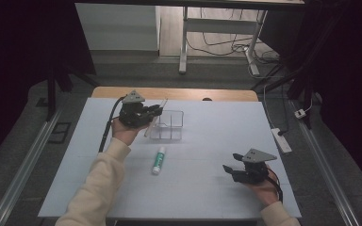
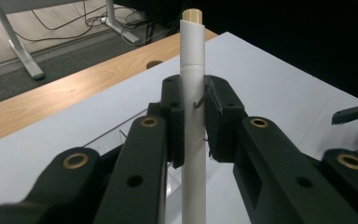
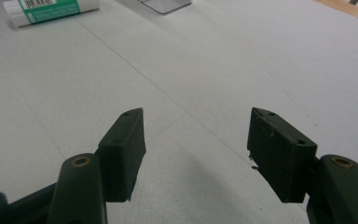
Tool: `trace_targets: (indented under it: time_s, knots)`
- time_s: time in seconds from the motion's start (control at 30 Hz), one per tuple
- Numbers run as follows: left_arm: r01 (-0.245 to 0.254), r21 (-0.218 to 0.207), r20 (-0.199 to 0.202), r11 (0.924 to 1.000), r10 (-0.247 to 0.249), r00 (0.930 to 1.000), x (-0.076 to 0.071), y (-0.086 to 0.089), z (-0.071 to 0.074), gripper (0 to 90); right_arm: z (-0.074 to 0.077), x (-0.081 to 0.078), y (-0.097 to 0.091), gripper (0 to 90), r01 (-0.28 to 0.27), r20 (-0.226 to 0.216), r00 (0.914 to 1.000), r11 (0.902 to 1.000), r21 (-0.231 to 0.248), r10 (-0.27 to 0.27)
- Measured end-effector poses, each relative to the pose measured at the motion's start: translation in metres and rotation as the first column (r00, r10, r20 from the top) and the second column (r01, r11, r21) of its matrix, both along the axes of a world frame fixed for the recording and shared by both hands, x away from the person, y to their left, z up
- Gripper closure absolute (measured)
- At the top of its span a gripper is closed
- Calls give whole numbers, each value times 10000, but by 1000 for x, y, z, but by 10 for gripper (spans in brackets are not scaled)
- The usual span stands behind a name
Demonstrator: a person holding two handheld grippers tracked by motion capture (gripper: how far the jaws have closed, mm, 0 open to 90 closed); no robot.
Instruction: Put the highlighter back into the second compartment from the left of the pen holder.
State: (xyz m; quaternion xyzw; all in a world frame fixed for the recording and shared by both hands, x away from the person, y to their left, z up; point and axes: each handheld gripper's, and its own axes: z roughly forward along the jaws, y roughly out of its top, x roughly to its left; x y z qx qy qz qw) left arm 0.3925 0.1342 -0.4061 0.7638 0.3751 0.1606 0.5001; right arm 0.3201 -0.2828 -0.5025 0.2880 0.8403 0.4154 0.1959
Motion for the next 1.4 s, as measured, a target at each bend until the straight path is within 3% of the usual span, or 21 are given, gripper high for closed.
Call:
trace_targets:
  time_s: [1.07, 1.2, 1.4]
  knots:
    - [-199, 92, 383, 9998, 195, 9991, 28, -26, 13, 781, 0, 0, 0, 366, 54, -31, 10000, 10000, 2, -54]
    - [-281, -214, 433, 9994, 290, 9986, 32, -27, 15, 781, 0, 1, -1, 366, 77, -40, 10000, 10000, 30, -77]
    - [-462, -210, 435, 9987, 471, 9979, 39, -31, 13, 781, 0, 1, -1, 366, 50, -30, 10000, 10000, 23, -50]
